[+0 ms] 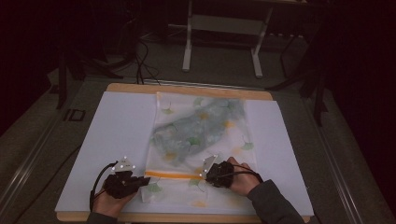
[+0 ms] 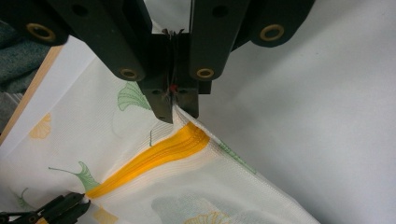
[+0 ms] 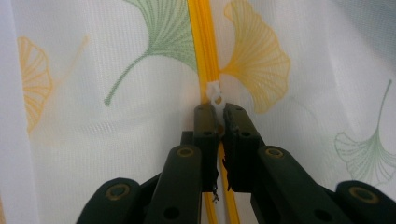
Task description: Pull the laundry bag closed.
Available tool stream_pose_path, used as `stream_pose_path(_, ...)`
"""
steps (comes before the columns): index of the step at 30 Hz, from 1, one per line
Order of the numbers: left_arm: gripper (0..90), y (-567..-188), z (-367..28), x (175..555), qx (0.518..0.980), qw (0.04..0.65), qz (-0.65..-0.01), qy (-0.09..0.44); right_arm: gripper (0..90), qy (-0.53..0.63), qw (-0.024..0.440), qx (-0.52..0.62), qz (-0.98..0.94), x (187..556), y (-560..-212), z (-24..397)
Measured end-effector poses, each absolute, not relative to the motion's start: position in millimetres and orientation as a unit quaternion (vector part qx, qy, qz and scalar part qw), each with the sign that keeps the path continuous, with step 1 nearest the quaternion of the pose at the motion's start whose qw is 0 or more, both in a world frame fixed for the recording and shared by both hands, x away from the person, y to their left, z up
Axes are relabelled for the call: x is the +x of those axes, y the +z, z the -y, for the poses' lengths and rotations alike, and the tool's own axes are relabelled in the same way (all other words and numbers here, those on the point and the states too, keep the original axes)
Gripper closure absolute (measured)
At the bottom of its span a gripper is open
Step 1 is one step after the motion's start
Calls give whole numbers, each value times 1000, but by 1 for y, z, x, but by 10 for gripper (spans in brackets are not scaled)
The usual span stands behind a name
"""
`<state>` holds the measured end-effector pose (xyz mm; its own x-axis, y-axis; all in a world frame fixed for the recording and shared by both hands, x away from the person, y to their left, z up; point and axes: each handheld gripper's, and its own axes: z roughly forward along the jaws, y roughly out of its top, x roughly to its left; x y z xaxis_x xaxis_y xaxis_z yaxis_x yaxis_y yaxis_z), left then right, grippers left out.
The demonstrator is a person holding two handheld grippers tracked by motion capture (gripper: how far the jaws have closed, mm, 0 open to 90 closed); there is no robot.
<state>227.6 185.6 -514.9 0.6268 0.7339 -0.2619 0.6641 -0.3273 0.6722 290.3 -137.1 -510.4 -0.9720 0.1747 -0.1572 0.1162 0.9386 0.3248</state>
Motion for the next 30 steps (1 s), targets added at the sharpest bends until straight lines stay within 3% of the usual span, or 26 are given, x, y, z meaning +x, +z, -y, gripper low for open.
stream_pose_path(30, 881, -515, -186, 228, 813, 390, -430, 44, 847, 202, 91, 110, -969, 289, -514, 171)
